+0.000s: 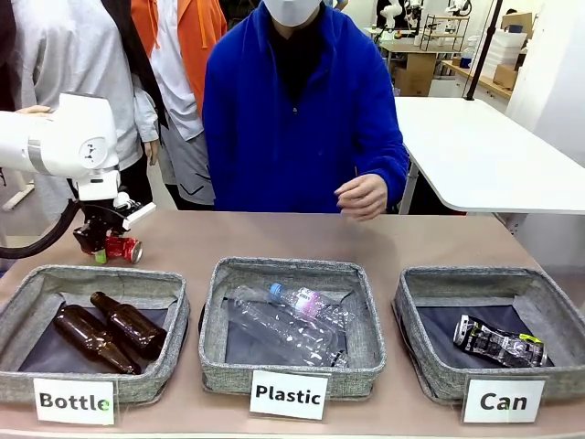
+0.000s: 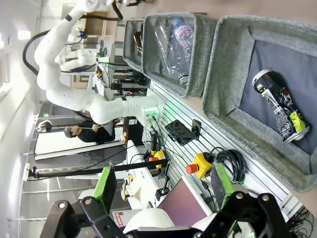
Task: Sort the can waste into the basket.
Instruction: Pick up the can waste from the table and place it in the right Fabric basket.
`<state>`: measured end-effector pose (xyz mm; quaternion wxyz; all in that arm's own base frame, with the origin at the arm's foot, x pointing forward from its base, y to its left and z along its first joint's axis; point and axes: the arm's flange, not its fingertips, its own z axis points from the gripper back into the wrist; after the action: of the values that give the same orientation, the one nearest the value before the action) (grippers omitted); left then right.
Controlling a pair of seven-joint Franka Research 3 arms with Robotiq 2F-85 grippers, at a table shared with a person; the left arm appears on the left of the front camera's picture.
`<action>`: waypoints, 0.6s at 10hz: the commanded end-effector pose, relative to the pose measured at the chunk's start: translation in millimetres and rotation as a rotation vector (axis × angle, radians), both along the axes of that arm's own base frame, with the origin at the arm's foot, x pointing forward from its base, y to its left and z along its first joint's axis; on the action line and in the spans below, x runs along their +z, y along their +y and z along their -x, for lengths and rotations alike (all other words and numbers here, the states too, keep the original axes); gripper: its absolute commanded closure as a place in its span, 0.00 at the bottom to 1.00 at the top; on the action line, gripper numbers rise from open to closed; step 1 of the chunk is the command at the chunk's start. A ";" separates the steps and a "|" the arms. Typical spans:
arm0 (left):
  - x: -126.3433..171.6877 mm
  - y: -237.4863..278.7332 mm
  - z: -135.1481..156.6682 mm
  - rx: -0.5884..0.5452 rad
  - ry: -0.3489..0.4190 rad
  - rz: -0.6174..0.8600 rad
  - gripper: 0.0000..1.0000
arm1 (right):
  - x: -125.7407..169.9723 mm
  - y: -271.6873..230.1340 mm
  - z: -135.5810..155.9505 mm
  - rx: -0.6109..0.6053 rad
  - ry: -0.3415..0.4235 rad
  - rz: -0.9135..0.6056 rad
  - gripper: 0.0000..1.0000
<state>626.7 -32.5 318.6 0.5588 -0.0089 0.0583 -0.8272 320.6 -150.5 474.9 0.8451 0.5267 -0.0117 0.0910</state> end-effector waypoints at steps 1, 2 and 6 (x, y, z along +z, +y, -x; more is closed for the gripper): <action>3.6 2.8 -5.8 -0.019 -0.002 0.047 1.00 | -0.5 -2.8 3.4 0.025 -0.018 0.008 0.00; 7.3 4.0 -6.7 -0.003 -0.019 0.084 1.00 | -0.5 -2.8 3.4 0.025 -0.018 0.008 0.00; 75.1 20.5 38.5 0.181 -0.038 0.334 1.00 | -0.5 -2.8 3.4 0.025 -0.018 0.008 0.00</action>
<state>620.5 -20.8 372.4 0.6115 -0.0593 -0.0600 -0.7867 320.6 -150.4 475.0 0.8451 0.5267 -0.0116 0.0911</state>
